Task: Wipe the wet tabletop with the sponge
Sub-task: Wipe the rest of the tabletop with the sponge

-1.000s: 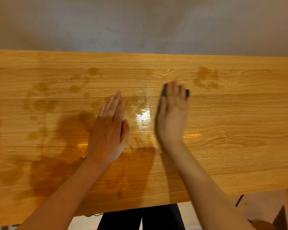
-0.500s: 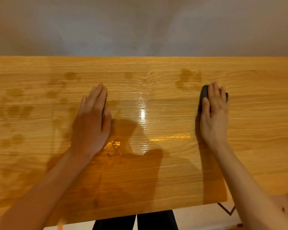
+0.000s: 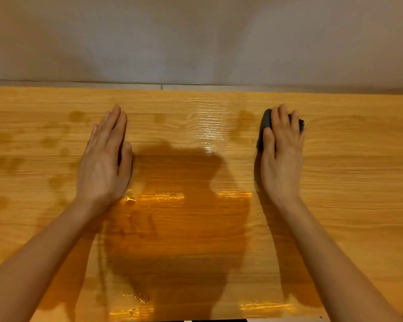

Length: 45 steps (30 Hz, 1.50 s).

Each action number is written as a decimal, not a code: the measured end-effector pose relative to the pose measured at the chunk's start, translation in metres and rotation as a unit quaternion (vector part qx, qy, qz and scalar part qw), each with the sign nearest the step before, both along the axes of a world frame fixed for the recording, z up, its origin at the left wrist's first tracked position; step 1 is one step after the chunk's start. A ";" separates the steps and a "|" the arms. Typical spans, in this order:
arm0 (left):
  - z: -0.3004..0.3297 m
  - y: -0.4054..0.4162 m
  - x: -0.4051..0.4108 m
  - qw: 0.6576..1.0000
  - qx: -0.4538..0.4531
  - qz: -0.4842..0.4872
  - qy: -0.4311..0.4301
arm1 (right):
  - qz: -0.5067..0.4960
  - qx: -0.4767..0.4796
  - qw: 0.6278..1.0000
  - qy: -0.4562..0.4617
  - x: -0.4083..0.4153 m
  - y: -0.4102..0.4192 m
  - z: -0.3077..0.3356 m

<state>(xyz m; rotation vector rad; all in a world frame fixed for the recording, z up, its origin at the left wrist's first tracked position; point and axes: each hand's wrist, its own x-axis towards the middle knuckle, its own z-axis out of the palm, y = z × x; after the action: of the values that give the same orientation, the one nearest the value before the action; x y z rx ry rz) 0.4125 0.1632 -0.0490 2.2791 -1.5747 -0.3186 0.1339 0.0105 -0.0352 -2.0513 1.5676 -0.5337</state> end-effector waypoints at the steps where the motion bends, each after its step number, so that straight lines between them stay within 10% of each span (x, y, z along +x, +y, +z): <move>1: 0.000 0.000 0.000 1.000 0.001 0.001 0.000 | 0.046 0.005 0.999 0.008 -0.006 0.022 0.002; 6: 0.003 -0.002 -0.001 1.000 0.009 0.011 0.005 | 0.277 -0.006 0.959 0.065 -0.043 0.038 0.010; 12: 0.005 -0.002 -0.004 1.000 0.005 0.024 0.005 | 0.057 -0.015 0.998 0.034 0.011 -0.029 -0.001; 18: 0.005 -0.003 -0.005 1.000 0.000 0.026 0.009 | 0.324 -0.029 0.944 0.060 -0.025 0.040 -0.007; 24: 0.004 -0.002 -0.004 1.000 -0.004 0.029 0.009 | 0.112 -0.020 0.993 0.039 0.030 -0.037 -0.002; 30: 0.002 -0.002 -0.003 0.999 -0.006 0.027 0.020 | 0.348 -0.046 0.932 0.092 0.005 0.050 -0.007; 37: 0.003 -0.001 -0.002 0.998 -0.024 0.026 0.047 | 0.152 -0.014 0.988 0.031 0.068 -0.015 0.000; 41: 0.000 -0.004 -0.001 0.999 -0.028 0.029 0.034 | 0.294 -0.087 0.940 0.148 0.045 0.074 0.000; 45: 0.002 -0.005 0.001 0.999 -0.021 0.024 0.030 | 0.336 -0.025 0.938 0.082 0.055 0.054 0.002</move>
<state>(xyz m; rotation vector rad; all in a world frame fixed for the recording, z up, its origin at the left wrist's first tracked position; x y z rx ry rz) 0.4137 0.1584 -0.0474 2.2511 -1.4805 -0.3362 0.1892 0.0649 -0.0335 -2.5317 0.8293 -0.1437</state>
